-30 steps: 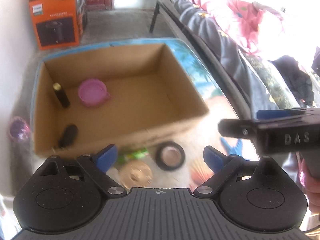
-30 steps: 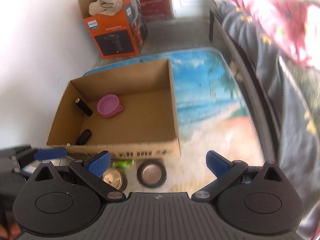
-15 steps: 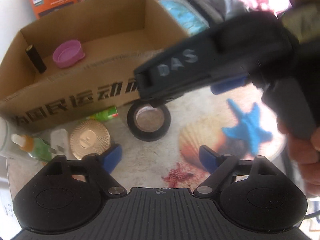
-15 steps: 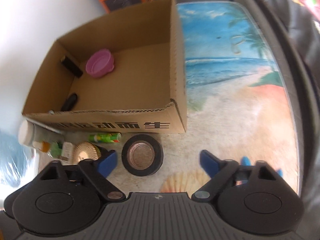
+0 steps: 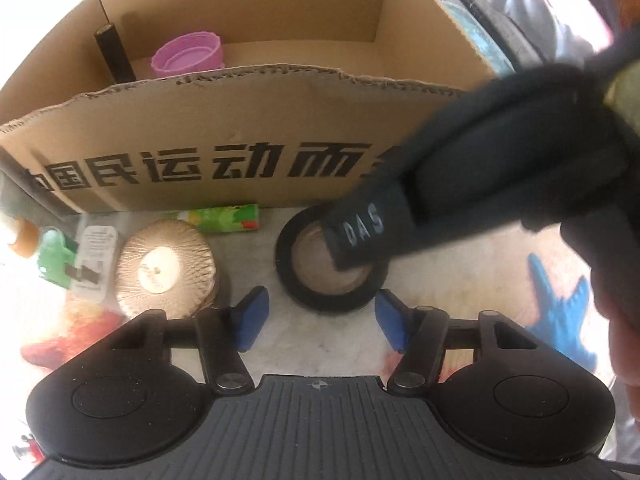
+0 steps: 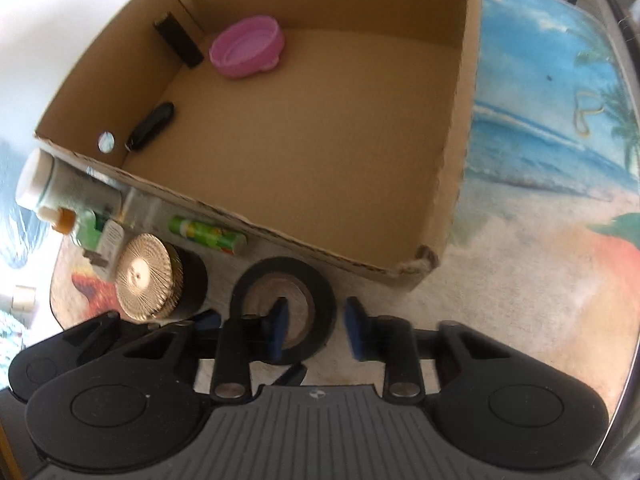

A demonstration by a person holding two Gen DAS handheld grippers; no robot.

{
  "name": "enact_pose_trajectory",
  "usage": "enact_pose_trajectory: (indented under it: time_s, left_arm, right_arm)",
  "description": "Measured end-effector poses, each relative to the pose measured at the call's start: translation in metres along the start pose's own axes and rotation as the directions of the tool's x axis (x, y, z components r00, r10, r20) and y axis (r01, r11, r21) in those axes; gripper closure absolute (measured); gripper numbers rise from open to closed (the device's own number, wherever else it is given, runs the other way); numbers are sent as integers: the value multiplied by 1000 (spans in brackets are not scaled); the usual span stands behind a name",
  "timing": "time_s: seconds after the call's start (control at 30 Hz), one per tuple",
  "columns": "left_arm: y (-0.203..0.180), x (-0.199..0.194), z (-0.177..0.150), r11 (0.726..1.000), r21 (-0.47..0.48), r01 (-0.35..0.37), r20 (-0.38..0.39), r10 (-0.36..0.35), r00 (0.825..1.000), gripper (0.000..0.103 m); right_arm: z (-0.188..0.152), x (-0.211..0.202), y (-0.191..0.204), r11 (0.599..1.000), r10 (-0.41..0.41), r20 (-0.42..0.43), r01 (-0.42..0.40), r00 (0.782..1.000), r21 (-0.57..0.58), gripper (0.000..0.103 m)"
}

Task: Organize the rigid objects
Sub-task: 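Move the right tool to the black tape roll and close on it, then lift the black tape roll with the right tool over the box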

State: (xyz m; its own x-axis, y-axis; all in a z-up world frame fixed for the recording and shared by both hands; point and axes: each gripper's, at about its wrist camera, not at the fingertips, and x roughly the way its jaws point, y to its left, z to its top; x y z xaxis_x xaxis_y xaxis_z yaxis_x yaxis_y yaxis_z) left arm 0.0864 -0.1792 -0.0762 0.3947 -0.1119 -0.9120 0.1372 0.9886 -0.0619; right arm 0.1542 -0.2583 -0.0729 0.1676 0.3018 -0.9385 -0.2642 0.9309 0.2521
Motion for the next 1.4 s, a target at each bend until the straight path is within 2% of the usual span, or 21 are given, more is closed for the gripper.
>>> enact_pose_trajectory:
  time_s: [0.2,0.43,0.57,0.87,1.1,1.4]
  left_arm:
    - [-8,0,-5,999,31,41,16,-42,999,47]
    - [-12,-3,-9,992,47,115,-21,-114,993,47]
    - [-19,-1,-7,993,75,96,-36,-94,995,44]
    - [-29,11,6,989,129,67,-16,-65,998,34]
    - [-41,17,10,986,165,27,19,-30,999,37]
    - [-38,15,11,988,148,45,9,-47,999,37]
  right_arm:
    - [-6,0,-15,999,40,-22,-39,999,28,81]
    - [-16,-6,-26,998,41,-49,-39,998,47,83]
    - [-20,-9,-31,997,42,-61,-39,997,61,83]
    - [-16,-5,-31,998,46,-80,-42,996,49,83]
    - [-16,-4,-31,997,54,-74,-50,996,55,83]
    - [-20,-9,-41,990,76,-64,-68,995,120,83]
